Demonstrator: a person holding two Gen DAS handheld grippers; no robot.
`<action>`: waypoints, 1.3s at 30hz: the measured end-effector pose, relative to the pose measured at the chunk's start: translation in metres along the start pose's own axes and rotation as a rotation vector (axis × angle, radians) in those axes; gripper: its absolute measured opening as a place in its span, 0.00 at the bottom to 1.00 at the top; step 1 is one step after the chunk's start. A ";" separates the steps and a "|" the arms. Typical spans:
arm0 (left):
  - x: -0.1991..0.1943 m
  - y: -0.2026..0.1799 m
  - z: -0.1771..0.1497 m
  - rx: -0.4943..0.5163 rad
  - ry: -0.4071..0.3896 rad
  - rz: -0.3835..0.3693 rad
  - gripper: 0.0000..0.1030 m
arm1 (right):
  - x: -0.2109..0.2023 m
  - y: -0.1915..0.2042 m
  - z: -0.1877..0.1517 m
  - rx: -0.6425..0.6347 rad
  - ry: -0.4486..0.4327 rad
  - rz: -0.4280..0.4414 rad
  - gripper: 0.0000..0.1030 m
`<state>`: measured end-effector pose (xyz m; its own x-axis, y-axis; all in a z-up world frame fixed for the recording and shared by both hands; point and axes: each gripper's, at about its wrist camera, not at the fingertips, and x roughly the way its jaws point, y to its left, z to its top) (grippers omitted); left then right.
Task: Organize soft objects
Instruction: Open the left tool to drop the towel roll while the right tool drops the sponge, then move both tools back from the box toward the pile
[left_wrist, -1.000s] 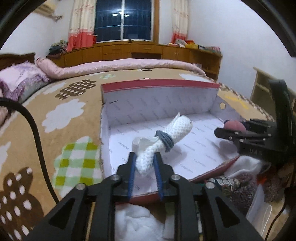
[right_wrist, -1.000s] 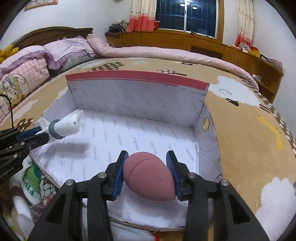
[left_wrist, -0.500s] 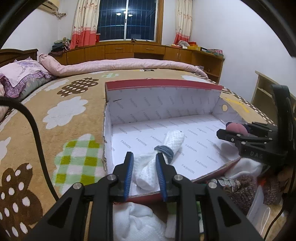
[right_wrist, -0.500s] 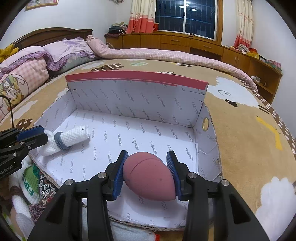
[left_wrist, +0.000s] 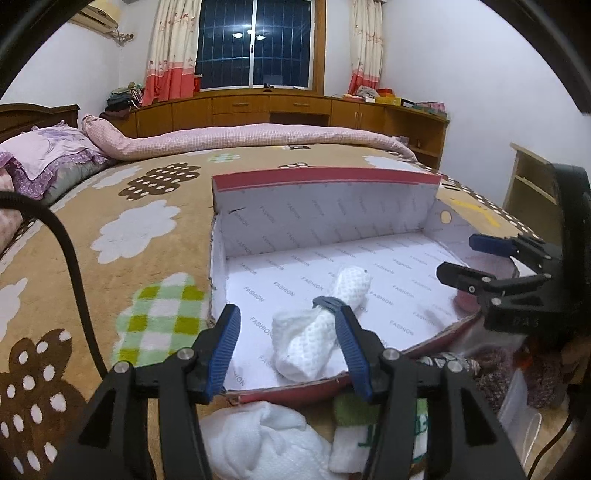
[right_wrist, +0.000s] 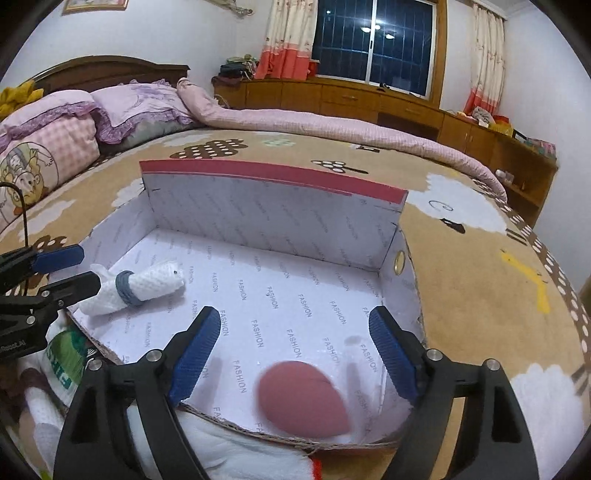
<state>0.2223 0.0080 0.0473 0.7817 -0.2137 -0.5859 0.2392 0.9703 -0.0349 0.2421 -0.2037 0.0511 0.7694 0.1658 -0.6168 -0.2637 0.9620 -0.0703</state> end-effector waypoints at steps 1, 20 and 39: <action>0.000 0.000 0.000 0.001 0.000 0.000 0.55 | -0.001 0.000 0.000 -0.001 -0.004 -0.003 0.82; -0.052 -0.011 -0.020 -0.018 -0.145 0.025 0.92 | -0.039 -0.005 0.007 0.089 -0.095 0.016 0.82; -0.100 -0.037 -0.086 -0.167 -0.073 0.074 0.91 | -0.116 0.037 -0.061 0.003 -0.263 -0.187 0.82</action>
<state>0.0860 0.0029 0.0375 0.8349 -0.1433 -0.5314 0.0860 0.9876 -0.1312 0.1077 -0.2008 0.0716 0.9286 0.0360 -0.3693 -0.1020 0.9817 -0.1609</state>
